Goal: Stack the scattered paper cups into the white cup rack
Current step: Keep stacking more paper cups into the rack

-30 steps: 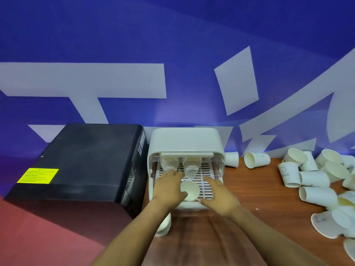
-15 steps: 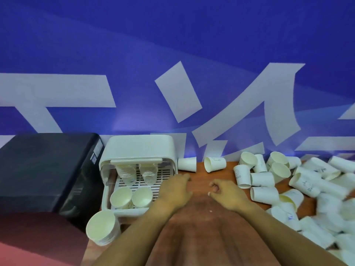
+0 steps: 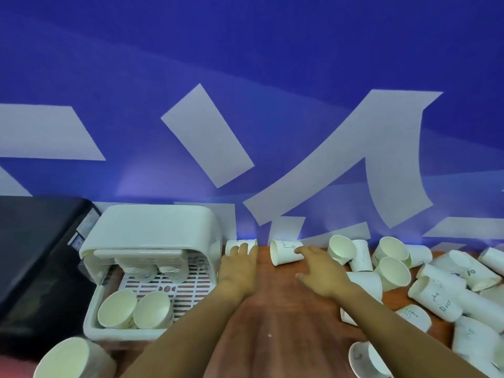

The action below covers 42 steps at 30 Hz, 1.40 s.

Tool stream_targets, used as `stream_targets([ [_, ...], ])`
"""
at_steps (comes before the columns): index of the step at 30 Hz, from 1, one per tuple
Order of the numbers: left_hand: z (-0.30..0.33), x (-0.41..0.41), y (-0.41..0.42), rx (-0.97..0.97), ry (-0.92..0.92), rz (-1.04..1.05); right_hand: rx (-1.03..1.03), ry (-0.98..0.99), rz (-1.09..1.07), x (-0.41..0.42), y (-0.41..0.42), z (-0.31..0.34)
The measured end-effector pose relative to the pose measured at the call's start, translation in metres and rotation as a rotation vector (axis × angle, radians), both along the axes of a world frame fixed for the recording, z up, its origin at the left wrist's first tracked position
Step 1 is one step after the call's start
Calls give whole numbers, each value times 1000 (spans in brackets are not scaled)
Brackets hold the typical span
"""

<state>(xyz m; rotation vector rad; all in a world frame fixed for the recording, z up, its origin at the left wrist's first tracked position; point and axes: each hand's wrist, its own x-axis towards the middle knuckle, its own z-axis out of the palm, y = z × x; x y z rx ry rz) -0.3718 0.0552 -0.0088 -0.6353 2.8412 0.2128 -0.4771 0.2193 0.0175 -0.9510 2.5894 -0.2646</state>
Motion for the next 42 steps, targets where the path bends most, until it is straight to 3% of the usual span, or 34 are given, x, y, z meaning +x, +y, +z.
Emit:
stream_targets([
  [20,-70,-70,-29,-221,-181,-12,78,47,151,-64,-44,-88],
  [30,-77,-54,-1,-4,-139,-20,196,87,149,-48,-29,-89],
  [37,-43,-8,35,357,79,52,80,51,8,-16,17,-53],
  [42,-16,39,39,323,199,26,6,38,-60,17,30,-18],
])
